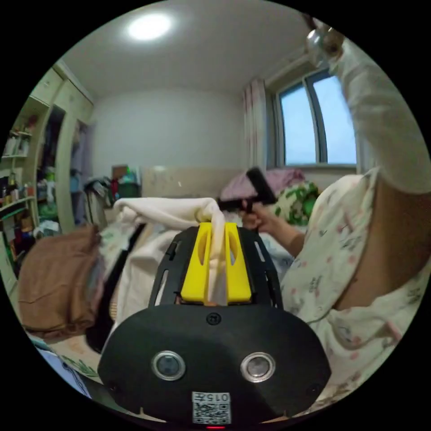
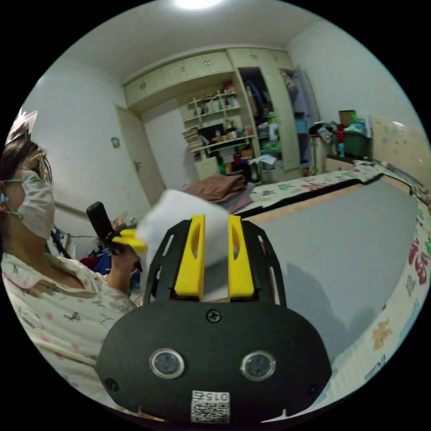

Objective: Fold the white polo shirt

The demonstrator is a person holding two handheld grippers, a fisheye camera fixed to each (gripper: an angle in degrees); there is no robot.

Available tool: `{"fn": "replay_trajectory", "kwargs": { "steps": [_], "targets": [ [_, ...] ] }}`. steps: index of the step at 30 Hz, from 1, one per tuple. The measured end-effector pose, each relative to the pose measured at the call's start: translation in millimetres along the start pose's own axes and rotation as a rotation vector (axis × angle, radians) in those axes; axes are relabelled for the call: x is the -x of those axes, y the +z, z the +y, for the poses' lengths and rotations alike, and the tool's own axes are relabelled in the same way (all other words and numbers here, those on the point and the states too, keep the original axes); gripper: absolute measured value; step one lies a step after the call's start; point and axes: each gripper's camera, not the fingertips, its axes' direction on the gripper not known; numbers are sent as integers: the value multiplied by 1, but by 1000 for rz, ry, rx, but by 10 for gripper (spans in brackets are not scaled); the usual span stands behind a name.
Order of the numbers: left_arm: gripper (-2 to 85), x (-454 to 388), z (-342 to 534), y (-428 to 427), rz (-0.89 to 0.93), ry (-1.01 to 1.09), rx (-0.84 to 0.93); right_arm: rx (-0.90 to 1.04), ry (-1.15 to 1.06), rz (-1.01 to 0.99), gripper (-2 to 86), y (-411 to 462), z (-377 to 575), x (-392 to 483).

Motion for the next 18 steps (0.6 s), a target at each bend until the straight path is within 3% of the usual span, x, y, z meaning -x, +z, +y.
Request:
{"fn": "replay_trajectory", "kwargs": {
  "steps": [3,7,15,18],
  "targets": [
    [18,-22,-23,72,91,35,198,5,55,-28,98,-51,11,-57],
    [23,-47,-57,77,92,70,308,1,134,-127,110,-93,17,-111],
    [63,-28,-90,8,190,-13,277,197,64,-160,151,-124,31,-133],
    [91,-35,-108,-45,109,36,215,224,70,-183,179,-133,41,-141]
  ]
}}
